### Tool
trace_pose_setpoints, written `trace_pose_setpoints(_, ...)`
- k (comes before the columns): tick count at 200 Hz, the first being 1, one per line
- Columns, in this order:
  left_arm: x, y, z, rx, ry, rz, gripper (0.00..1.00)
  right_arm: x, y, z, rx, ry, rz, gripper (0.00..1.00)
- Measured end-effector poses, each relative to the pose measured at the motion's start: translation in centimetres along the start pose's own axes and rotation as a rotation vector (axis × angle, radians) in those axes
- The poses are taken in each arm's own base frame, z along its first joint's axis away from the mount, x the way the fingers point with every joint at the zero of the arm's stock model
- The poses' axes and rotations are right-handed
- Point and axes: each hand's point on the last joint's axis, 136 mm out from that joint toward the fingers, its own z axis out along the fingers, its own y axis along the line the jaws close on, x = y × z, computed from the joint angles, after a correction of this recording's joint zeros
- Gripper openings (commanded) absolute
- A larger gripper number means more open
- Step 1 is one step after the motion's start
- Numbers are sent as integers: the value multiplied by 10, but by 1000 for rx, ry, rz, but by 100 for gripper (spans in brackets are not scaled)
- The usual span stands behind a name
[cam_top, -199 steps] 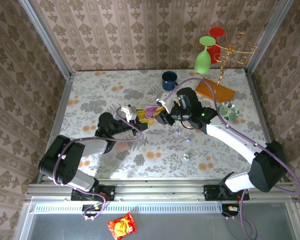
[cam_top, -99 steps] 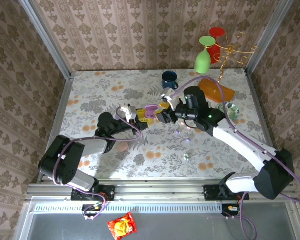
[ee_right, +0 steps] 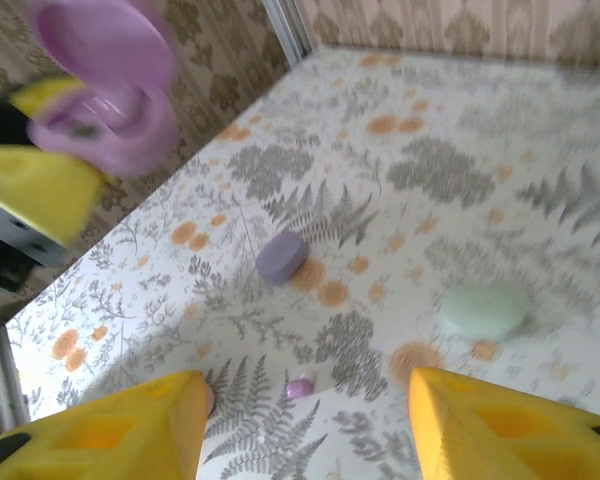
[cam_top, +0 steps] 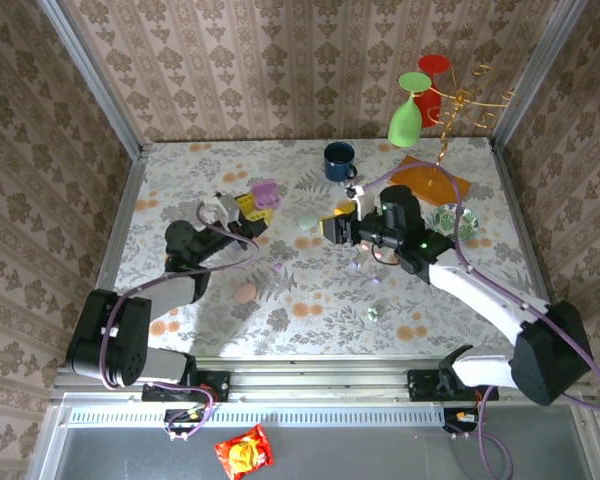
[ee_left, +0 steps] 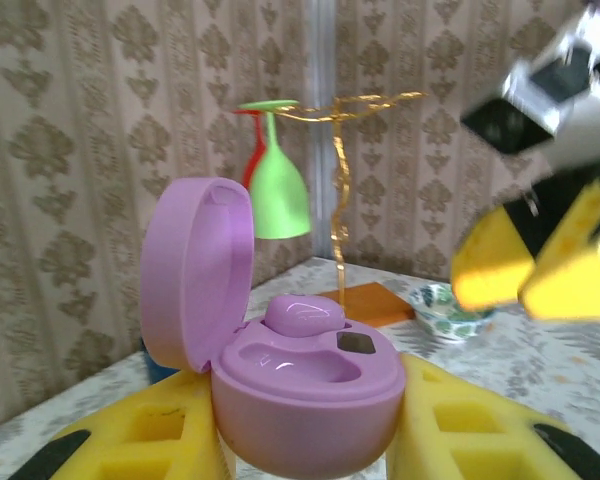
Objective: Insert wireless bluetooth earbuds into charging case
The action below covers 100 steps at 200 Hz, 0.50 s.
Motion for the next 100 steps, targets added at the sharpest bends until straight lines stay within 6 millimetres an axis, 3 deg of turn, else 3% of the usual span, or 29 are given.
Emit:
trace_pose_setpoints(37, -6, 22, -10, -83, -10, 27, 27, 68, 1, 54, 13, 183, 215, 55)
trace_pose_setpoints(65, -8, 29, -13, -107, -13, 34, 27, 119, 3, 79, 62, 305, 358, 53)
trace_pose_setpoints(79, -9, 30, -13, -108, -16, 38, 27, 136, 4, 88, 77, 347, 403, 52)
trace_pose_setpoints(100, -11, 30, -12, -108, -19, 42, 27, 145, 4, 104, 87, 385, 433, 51)
